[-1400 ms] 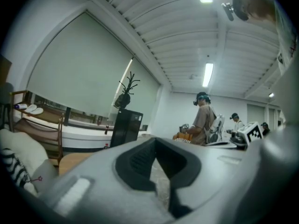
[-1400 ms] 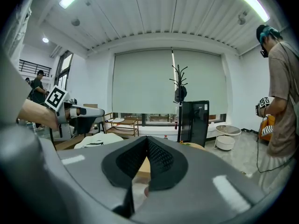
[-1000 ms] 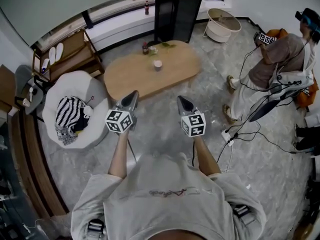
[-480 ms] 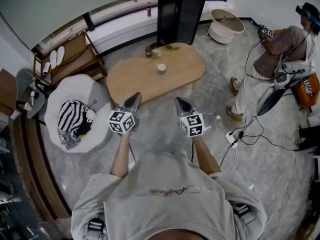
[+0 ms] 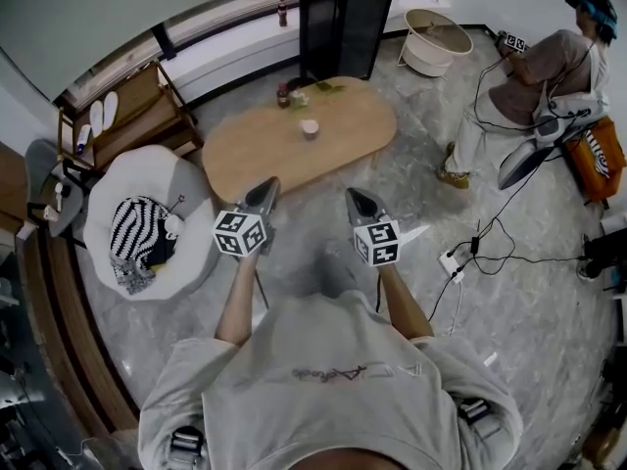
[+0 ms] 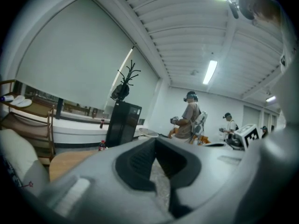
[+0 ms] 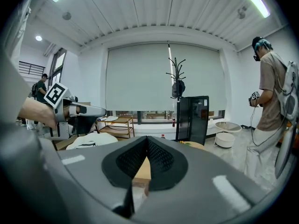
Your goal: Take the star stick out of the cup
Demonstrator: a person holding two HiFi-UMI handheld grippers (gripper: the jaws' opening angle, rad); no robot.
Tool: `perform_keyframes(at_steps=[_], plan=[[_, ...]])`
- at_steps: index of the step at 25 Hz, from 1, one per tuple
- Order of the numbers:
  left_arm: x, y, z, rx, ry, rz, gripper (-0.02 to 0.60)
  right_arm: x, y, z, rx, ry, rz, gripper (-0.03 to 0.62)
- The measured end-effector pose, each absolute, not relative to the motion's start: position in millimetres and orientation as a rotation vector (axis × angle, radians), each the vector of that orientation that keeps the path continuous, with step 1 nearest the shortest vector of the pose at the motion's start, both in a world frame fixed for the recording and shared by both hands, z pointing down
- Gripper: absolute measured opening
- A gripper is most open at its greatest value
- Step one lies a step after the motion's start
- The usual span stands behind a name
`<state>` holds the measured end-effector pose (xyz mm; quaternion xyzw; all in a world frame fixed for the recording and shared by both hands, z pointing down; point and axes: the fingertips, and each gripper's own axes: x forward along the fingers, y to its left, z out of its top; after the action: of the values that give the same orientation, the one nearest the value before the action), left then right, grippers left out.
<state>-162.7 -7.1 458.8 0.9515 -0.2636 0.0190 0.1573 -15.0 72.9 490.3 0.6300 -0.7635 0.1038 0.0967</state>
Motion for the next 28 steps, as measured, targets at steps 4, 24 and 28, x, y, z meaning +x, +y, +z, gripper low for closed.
perform_keyframes(at_steps=[4,24,28], plan=[[-159.7,-14.5,465.2,2.72,-0.762,0.068,0.0,-11.3,65.8,498.0,1.859,-2.271,0.314,0.005],[-73.5,-148.5,459.5,2.742,-0.764,0.067,0.0,65.2,-65.8,502.5,1.828,-2.3,0.309,0.005],[-53.5,-183.2,456.3,2.746,-0.77,0.074,0.0,85.9,-100.9,503.3,1.824,-2.303,0.317,0.005]])
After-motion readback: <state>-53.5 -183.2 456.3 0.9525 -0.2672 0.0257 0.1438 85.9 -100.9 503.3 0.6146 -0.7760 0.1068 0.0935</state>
